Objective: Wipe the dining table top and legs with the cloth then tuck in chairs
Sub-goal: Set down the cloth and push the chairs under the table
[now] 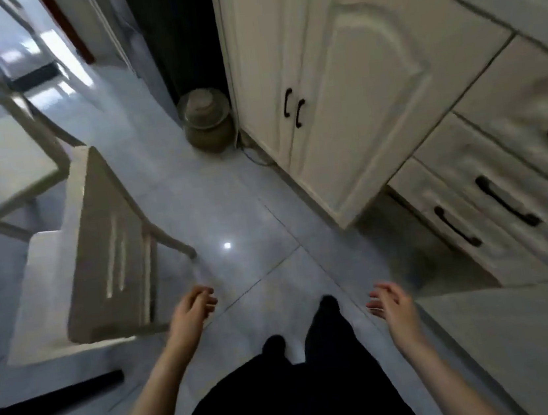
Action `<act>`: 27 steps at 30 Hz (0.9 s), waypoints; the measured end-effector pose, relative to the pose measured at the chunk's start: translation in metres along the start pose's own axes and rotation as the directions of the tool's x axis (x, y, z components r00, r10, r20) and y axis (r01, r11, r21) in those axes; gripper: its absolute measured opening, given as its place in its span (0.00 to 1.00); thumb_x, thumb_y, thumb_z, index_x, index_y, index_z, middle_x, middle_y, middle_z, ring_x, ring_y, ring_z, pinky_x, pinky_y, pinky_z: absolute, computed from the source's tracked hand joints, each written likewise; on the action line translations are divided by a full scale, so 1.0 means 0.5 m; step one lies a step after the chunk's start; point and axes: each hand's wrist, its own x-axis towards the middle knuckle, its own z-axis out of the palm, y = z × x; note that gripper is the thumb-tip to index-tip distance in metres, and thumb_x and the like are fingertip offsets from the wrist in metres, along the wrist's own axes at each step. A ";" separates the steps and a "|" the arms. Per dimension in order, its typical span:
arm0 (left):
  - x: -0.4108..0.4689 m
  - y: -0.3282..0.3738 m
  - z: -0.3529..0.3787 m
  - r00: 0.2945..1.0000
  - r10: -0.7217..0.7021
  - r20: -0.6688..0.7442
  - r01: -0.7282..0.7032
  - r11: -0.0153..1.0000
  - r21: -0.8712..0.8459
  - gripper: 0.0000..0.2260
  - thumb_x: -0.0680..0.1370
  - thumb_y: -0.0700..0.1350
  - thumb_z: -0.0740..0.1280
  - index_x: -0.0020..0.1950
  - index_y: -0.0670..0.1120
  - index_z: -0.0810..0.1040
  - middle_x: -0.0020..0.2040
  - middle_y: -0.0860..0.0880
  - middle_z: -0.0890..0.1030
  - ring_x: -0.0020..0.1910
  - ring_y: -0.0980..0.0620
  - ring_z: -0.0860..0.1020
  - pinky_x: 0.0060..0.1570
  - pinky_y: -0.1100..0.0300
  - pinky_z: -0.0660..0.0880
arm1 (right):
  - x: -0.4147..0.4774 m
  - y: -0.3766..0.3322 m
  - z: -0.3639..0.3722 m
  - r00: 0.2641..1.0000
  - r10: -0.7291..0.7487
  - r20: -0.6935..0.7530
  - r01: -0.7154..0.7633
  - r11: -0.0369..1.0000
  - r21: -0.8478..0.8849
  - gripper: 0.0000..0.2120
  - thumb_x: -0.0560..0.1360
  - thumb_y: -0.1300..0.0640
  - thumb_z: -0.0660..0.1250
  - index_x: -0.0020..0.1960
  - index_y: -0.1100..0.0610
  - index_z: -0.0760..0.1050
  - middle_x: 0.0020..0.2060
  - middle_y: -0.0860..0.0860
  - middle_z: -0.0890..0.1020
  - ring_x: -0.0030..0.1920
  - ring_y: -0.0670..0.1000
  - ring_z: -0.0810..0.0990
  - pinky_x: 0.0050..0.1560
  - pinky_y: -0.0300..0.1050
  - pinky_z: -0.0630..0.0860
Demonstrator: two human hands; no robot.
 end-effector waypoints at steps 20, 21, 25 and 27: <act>-0.081 0.221 -0.038 0.423 0.198 -0.884 0.016 0.974 0.226 0.20 0.77 0.51 0.61 0.66 0.46 0.71 0.61 0.49 0.73 0.60 0.53 0.72 0.59 0.58 0.69 | 0.119 -0.623 0.610 0.028 -0.366 0.930 0.809 0.555 0.194 0.13 0.79 0.56 0.63 0.63 0.53 0.74 0.51 0.46 0.78 0.48 0.41 0.78 0.49 0.33 0.75; -0.071 0.228 -0.068 0.377 0.239 -0.895 0.060 0.958 0.281 0.20 0.77 0.52 0.61 0.67 0.47 0.70 0.62 0.50 0.73 0.62 0.53 0.70 0.60 0.58 0.68 | 0.090 -0.636 0.654 -0.084 -0.378 0.922 0.845 0.463 0.267 0.15 0.79 0.55 0.63 0.65 0.53 0.73 0.55 0.47 0.77 0.52 0.42 0.77 0.53 0.34 0.74; -0.008 0.213 -0.183 0.365 0.133 -0.921 0.271 0.932 0.242 0.19 0.79 0.55 0.60 0.67 0.48 0.70 0.65 0.49 0.73 0.64 0.49 0.69 0.61 0.55 0.66 | 0.011 -0.641 0.830 -0.415 -0.275 0.867 0.887 0.090 0.453 0.20 0.78 0.53 0.61 0.68 0.56 0.71 0.63 0.52 0.75 0.62 0.49 0.72 0.63 0.43 0.68; 0.026 0.193 -0.219 0.400 0.041 -0.915 0.409 0.886 0.219 0.22 0.77 0.61 0.51 0.60 0.49 0.75 0.60 0.47 0.77 0.59 0.45 0.74 0.55 0.53 0.69 | -0.001 -0.624 0.911 -0.489 -0.178 0.854 0.872 -0.064 0.486 0.22 0.77 0.49 0.57 0.67 0.57 0.72 0.63 0.54 0.76 0.62 0.55 0.72 0.64 0.49 0.68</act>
